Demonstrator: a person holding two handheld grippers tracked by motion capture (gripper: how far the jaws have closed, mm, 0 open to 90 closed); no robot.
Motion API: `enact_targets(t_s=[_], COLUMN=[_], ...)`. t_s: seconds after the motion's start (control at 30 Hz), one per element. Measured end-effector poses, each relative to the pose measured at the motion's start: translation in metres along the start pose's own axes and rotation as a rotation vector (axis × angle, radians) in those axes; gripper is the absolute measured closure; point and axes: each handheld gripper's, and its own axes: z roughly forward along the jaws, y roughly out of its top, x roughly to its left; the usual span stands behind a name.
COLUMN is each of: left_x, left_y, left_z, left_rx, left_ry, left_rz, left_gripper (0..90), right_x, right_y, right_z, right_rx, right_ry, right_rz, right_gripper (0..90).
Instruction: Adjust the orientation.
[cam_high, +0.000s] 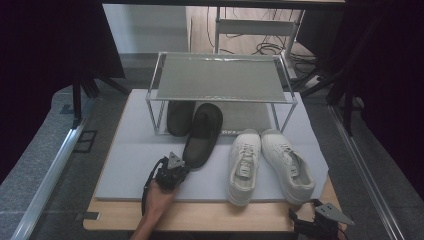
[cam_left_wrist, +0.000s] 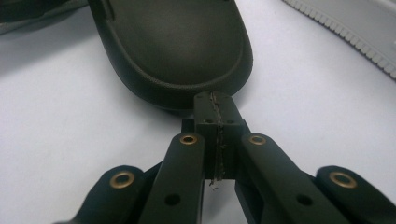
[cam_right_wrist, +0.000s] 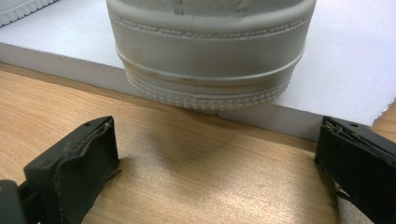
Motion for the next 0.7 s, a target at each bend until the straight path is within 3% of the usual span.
enact_targets(t_s=[0.3, 0.7], left_x=[-0.003, -0.007], left_y=[0.009, 0.032], left_z=[0.010, 0.017], left_rx=[-0.013, -0.046], left_ry=[0.011, 0.032], left_rz=[0.013, 0.042], left_gripper=[89.7, 89.6], right_x=[0.000, 0.000], right_y=[0.000, 0.000], right_z=[0.000, 0.000], right_rx=[0.000, -0.002], right_ry=[0.000, 0.000], right_rz=[0.000, 0.000], right_gripper=[0.0, 0.0])
